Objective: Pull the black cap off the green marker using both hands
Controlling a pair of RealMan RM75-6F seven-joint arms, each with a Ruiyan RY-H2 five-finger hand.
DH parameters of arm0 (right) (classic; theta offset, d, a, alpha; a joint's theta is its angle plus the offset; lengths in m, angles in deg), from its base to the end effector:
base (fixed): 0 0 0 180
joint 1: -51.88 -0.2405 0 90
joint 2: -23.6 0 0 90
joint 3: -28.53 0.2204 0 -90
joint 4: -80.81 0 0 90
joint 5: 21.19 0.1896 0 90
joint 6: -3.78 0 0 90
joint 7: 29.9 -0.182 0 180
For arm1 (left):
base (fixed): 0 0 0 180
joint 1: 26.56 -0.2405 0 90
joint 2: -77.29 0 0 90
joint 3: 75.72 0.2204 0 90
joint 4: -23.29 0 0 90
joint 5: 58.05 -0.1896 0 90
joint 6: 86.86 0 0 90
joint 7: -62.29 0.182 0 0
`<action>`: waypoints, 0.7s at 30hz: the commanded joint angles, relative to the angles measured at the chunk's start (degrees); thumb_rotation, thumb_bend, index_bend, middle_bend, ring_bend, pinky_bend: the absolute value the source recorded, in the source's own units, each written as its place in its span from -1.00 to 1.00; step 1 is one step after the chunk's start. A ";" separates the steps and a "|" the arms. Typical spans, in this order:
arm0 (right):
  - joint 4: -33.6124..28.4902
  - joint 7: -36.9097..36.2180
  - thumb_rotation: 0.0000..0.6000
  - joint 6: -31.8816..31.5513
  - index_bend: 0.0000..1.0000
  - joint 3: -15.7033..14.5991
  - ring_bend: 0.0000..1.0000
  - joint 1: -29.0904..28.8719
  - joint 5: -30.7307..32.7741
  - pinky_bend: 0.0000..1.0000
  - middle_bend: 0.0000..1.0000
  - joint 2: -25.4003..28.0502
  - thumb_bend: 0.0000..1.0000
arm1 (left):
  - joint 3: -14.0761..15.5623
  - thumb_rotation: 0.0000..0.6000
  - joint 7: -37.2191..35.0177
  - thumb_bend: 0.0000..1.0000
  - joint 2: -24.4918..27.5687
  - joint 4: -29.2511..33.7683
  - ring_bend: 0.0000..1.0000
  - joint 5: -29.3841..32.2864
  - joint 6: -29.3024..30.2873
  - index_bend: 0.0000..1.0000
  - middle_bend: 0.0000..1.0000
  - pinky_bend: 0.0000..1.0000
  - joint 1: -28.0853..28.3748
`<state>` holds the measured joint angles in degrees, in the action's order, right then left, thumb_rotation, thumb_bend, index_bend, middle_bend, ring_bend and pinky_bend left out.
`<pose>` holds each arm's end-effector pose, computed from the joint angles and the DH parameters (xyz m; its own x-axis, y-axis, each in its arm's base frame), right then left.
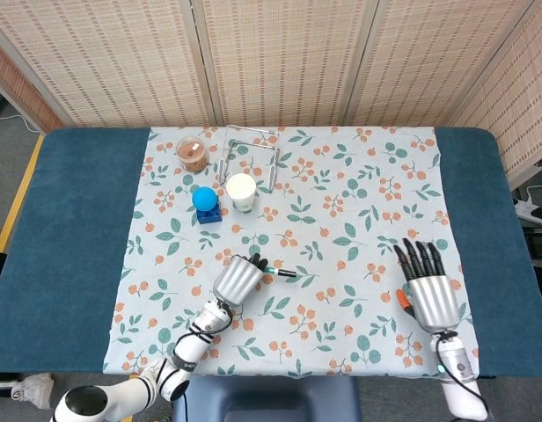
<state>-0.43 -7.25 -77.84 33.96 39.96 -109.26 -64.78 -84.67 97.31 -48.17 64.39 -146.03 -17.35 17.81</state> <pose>-0.2178 -0.2497 0.0532 0.5411 0.0459 0.8397 -0.8273 -0.1501 0.5413 -0.0511 0.3207 -0.1091 0.7030 -0.2812 0.6533 0.4782 -0.4930 -0.7268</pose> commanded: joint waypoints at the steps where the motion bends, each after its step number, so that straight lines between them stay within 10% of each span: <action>1: 4.16 1.26 1.00 4.42 -0.58 1.24 -1.00 -4.90 -0.99 -1.00 -1.00 -7.28 -0.63 | -0.88 1.00 1.50 -0.09 0.68 2.34 0.67 0.95 0.44 0.80 0.97 1.00 -0.25; 9: 15.86 -1.94 1.00 6.26 -0.20 2.21 -1.00 -10.44 -2.51 -1.00 -0.94 -20.66 -0.63 | -3.24 1.00 7.66 -0.11 2.06 7.70 0.67 4.61 -0.85 0.78 0.96 1.00 -0.74; 21: 33.43 -10.90 1.00 1.02 -0.17 4.16 -1.00 -16.45 -5.64 -0.92 -0.88 -33.98 -0.63 | -3.63 1.00 12.32 -0.11 5.07 14.68 0.67 7.07 -1.54 0.76 0.95 1.00 -1.44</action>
<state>31.22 -16.66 -76.28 37.43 24.83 -114.65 -97.13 -88.30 109.33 -43.38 78.70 -139.19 -18.75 16.45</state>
